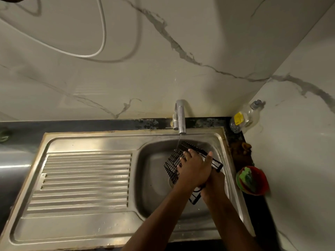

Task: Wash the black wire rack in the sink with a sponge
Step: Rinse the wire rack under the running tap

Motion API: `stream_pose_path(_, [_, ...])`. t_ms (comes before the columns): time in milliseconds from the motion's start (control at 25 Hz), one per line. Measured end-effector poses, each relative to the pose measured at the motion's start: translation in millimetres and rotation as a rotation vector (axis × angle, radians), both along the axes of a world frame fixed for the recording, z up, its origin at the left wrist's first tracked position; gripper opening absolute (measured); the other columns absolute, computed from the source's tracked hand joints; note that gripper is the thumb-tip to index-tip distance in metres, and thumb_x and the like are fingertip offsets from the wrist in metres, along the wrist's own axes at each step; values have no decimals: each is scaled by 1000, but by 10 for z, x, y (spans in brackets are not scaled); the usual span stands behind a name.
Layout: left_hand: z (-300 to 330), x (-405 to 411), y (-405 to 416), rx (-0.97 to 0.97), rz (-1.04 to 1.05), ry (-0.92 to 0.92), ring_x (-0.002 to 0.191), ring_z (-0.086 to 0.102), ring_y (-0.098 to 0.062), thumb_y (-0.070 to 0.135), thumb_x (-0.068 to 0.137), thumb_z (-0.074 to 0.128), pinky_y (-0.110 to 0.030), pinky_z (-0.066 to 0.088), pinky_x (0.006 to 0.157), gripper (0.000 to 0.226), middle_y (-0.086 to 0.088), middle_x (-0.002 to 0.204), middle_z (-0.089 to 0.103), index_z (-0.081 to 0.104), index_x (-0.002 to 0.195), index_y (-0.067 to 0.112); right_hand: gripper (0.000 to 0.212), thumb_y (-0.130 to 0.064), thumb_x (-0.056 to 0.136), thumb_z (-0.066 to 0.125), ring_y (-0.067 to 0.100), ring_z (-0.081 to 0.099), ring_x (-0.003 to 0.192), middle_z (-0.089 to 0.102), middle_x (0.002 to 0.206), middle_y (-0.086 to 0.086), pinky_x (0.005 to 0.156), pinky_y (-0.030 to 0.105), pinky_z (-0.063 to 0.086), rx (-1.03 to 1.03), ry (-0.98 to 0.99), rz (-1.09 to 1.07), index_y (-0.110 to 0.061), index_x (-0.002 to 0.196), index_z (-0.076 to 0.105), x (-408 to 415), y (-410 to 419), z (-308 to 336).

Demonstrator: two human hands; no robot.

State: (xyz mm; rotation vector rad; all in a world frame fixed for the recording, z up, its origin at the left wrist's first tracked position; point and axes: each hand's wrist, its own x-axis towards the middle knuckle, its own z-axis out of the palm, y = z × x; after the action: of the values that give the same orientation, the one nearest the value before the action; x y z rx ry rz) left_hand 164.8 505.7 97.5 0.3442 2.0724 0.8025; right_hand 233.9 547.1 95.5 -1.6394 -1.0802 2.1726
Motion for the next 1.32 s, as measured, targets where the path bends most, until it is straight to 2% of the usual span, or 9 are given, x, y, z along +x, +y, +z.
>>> stream_pose_path(80, [109, 20, -23, 21, 43, -8, 158, 3, -39, 64, 104, 29, -59, 11, 127, 85, -19, 171, 6, 9, 164, 8, 22, -5, 99, 46, 31, 68, 74, 66, 96, 37, 63, 36, 52, 54, -2, 2, 13, 100, 60, -6, -4, 1])
stream_pose_path(160, [144, 126, -108, 84, 17, 46, 159, 2, -34, 60, 105, 31, -55, 10, 128, 79, -14, 172, 7, 9, 165, 13, 18, -5, 100, 49, 25, 63, 64, 65, 81, 21, 59, 35, 51, 144, -59, 11, 0, 86, 59, -7, 14, 10])
stream_pose_path(280, [93, 196, -242, 147, 90, 9, 160, 5, -28, 64, 104, 33, -49, 9, 129, 79, -7, 173, 7, 7, 166, 22, 14, -5, 99, 53, 31, 71, 74, 71, 85, 19, 58, 38, 56, 154, -56, 35, 1, 92, 63, -27, 17, -20])
stream_pose_path(440, [-41, -118, -192, 175, 252, -220, 154, 26, -34, 84, 89, 29, -56, 25, 124, 97, -13, 169, 25, 25, 163, 22, 17, 10, 88, 47, 33, 68, 62, 68, 73, 25, 54, 38, 58, 136, -119, 42, 7, 83, 63, -6, -166, -45])
stream_pose_path(640, [-185, -398, -67, 240, 287, -448, 154, 24, -34, 67, 104, 22, -51, 20, 123, 72, -15, 168, 25, 34, 159, 22, 26, 13, 88, 36, 33, 65, 55, 63, 66, 24, 65, 51, 61, 169, -124, -24, 7, 86, 61, 63, -168, -28])
stream_pose_path(920, [-272, -530, 93, 171, 292, -386, 147, 38, -34, 52, 110, 30, -42, 30, 120, 60, -18, 160, 39, 43, 154, 12, 27, 14, 85, 38, 27, 65, 55, 62, 68, 21, 53, 39, 60, 129, -72, -84, 6, 92, 63, -95, -95, -14])
stream_pose_path(1120, [-183, -733, 64, 94, 156, -364, 128, 56, -29, 62, 104, 36, -43, 39, 116, 63, -11, 141, 59, 56, 143, 17, 28, 5, 91, 35, 26, 64, 62, 64, 73, 17, 52, 32, 56, -71, 32, -193, -1, 86, 62, -389, 42, -86])
stream_pose_path(1240, [-132, -852, 18, 64, 116, -330, 102, 63, -19, 50, 110, 32, -31, 50, 97, 51, -5, 108, 67, 61, 132, 13, 31, -8, 101, 38, 25, 65, 65, 67, 72, 12, 55, 31, 52, -152, 84, -247, -7, 85, 64, -617, 19, -110])
stream_pose_path(1320, [-136, -936, -6, 57, 69, -308, 96, 69, -23, 45, 112, 28, -37, 55, 93, 49, -5, 100, 70, 64, 123, 13, 25, -10, 101, 45, 26, 68, 67, 70, 76, 13, 55, 32, 56, -170, 105, -246, -6, 90, 67, -746, -30, -118])
